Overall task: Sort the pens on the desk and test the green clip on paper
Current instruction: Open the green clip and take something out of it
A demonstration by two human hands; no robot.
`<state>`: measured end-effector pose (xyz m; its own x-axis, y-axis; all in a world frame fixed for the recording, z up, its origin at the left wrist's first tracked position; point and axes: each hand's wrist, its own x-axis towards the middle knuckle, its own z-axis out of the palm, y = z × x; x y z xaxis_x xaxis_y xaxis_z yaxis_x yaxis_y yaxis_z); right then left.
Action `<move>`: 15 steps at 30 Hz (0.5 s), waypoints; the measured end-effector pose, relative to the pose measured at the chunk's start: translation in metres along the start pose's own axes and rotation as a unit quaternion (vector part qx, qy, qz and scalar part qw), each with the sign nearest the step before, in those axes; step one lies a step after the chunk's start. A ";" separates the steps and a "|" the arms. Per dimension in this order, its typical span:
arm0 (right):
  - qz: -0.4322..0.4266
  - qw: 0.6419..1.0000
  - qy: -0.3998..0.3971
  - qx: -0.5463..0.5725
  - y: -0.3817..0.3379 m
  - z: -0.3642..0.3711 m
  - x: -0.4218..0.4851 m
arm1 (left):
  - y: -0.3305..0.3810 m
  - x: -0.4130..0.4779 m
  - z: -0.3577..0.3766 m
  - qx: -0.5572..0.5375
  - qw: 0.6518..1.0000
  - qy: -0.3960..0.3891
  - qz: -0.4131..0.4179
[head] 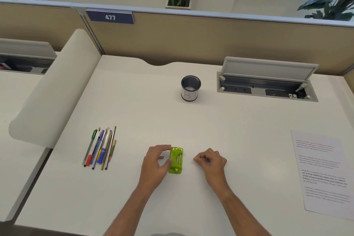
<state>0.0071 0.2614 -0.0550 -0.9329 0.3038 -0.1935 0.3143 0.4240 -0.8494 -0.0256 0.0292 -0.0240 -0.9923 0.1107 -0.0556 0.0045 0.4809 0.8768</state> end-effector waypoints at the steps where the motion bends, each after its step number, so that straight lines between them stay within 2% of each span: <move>1: 0.011 1.000 0.005 0.029 -0.003 -0.002 0.001 | 0.001 0.001 0.001 0.015 1.000 0.001 0.008; 5: 0.026 0.997 0.008 0.076 -0.020 -0.005 0.008 | 0.011 0.011 0.007 0.065 0.997 -0.001 0.036; 10: -0.025 0.995 0.016 0.093 -0.055 -0.006 0.037 | 0.041 0.048 0.014 0.081 0.994 0.005 0.074; 15: -0.062 0.993 0.051 0.082 -0.098 -0.012 0.087 | 0.066 0.093 0.018 0.103 0.992 0.029 0.071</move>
<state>-0.1030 0.2561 0.0176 -0.9372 0.3465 -0.0392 0.1577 0.3209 -0.9339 -0.1155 0.0874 0.0203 -0.9852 0.1433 0.0942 0.1643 0.6314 0.7578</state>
